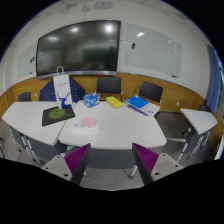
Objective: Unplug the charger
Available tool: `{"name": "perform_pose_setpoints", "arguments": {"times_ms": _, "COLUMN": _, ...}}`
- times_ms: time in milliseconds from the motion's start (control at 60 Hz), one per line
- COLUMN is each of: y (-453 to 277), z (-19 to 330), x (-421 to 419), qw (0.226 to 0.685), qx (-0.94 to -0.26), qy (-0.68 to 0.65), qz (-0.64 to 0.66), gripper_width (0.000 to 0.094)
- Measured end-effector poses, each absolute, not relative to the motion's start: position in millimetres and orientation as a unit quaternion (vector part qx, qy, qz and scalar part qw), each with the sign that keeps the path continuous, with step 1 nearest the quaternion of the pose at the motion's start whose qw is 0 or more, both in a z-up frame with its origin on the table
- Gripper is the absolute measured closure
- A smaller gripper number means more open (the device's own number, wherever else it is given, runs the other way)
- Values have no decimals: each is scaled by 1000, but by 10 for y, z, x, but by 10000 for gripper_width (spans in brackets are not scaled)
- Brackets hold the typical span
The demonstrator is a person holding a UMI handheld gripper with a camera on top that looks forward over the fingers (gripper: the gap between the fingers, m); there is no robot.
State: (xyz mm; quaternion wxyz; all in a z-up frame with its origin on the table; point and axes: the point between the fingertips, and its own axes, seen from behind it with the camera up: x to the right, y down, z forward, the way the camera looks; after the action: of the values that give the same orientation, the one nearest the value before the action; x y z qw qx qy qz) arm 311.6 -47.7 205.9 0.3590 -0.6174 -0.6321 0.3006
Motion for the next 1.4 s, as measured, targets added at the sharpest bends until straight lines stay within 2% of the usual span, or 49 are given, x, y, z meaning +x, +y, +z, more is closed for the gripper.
{"name": "perform_pose_setpoints", "arguments": {"times_ms": 133, "y": -771, "z": 2043, "x": 2981, "qw": 353, "qx": -595, "qy": -649, "qz": 316, "gripper_width": 81}}
{"name": "perform_pose_setpoints", "arguments": {"times_ms": 350, "y": -1353, "z": 1730, "x": 2528, "qw": 346, "qx": -569, "qy": -667, "qz": 333, "gripper_width": 78}}
{"name": "perform_pose_setpoints", "arguments": {"times_ms": 483, "y": -1515, "z": 1518, "x": 2112, "qw": 362, "qx": -568, "qy": -649, "qz": 354, "gripper_width": 78}}
{"name": "perform_pose_setpoints", "arguments": {"times_ms": 600, "y": -1567, "z": 1213, "x": 1670, "qw": 380, "qx": -568, "qy": -637, "qz": 356, "gripper_width": 82}}
{"name": "perform_pose_setpoints", "arguments": {"times_ms": 783, "y": -1644, "z": 706, "x": 1045, "qw": 368, "qx": -589, "qy": -616, "qz": 371, "gripper_width": 82}}
{"name": "perform_pose_setpoints", "arguments": {"times_ms": 917, "y": -1606, "z": 501, "x": 574, "qw": 375, "qx": -599, "qy": -595, "qz": 383, "gripper_width": 76}}
{"name": "perform_pose_setpoints", "arguments": {"times_ms": 1333, "y": -1783, "z": 194, "x": -51, "qw": 380, "qx": -581, "qy": -602, "qz": 394, "gripper_width": 78}}
{"name": "perform_pose_setpoints", "arguments": {"times_ms": 1383, "y": -1801, "z": 189, "x": -78, "qw": 378, "qx": -580, "qy": -601, "qz": 399, "gripper_width": 117}}
{"name": "perform_pose_setpoints", "arguments": {"times_ms": 1400, "y": -1827, "z": 189, "x": -85, "qw": 375, "qx": -580, "qy": -601, "qz": 403, "gripper_width": 199}}
